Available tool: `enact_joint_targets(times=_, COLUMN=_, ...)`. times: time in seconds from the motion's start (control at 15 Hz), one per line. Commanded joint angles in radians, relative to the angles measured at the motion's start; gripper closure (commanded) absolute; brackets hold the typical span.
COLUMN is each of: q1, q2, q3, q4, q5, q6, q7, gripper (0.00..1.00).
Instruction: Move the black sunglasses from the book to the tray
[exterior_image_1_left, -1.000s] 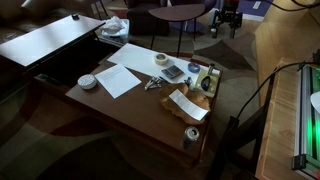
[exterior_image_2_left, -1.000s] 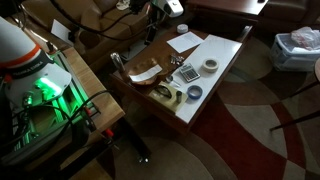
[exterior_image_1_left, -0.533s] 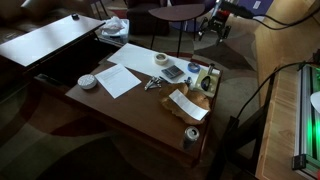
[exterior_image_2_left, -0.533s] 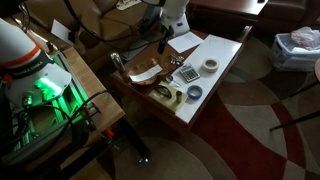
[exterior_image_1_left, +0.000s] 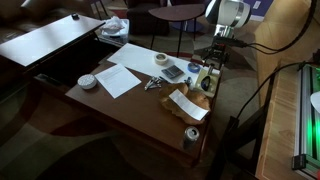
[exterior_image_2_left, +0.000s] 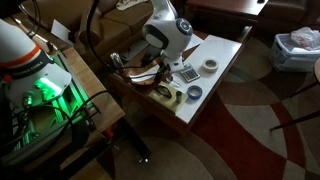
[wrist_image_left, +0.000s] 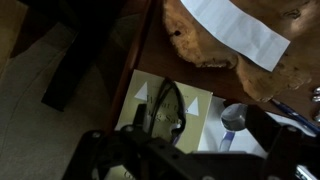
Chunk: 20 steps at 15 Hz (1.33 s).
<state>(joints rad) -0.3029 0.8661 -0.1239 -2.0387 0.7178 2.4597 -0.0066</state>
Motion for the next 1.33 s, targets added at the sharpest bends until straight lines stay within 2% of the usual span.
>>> enact_joint_targets(times=0.0, q1=-0.014, q2=0.001, q3=0.012, q4=0.001, q5=-0.016, q6=0.004, q7=0.01, gripper=0.0)
enact_joint_targets(times=0.13, q1=-0.013, q2=-0.006, q3=0.012, q4=0.001, q5=-0.016, q6=0.004, q7=0.01, gripper=0.0)
enact_joint_targets(times=0.2, q1=-0.002, q2=-0.001, q3=0.027, q4=-0.019, q5=0.019, q6=0.107, q7=-0.013, gripper=0.0)
enact_joint_targets(times=0.33, q1=-0.006, q2=0.014, q3=0.062, q4=-0.035, q5=0.041, q6=0.225, q7=-0.046, gripper=0.0)
enact_joint_targets(times=0.6, q1=-0.06, q2=0.074, q3=0.182, q4=-0.061, q5=0.098, q6=0.475, q7=-0.096, gripper=0.02)
enact_joint_targets(times=0.73, q1=-0.074, q2=0.123, q3=0.196, q4=-0.047, q5=0.106, q6=0.511, q7=-0.095, gripper=0.01)
enact_joint_targets(times=1.0, q1=-0.093, q2=0.193, q3=0.191, q4=-0.001, q5=0.037, q6=0.501, q7=-0.056, gripper=0.01)
enact_joint_targets(times=1.27, q1=-0.099, q2=0.207, q3=0.208, q4=0.038, q5=-0.01, q6=0.513, q7=-0.059, gripper=0.16)
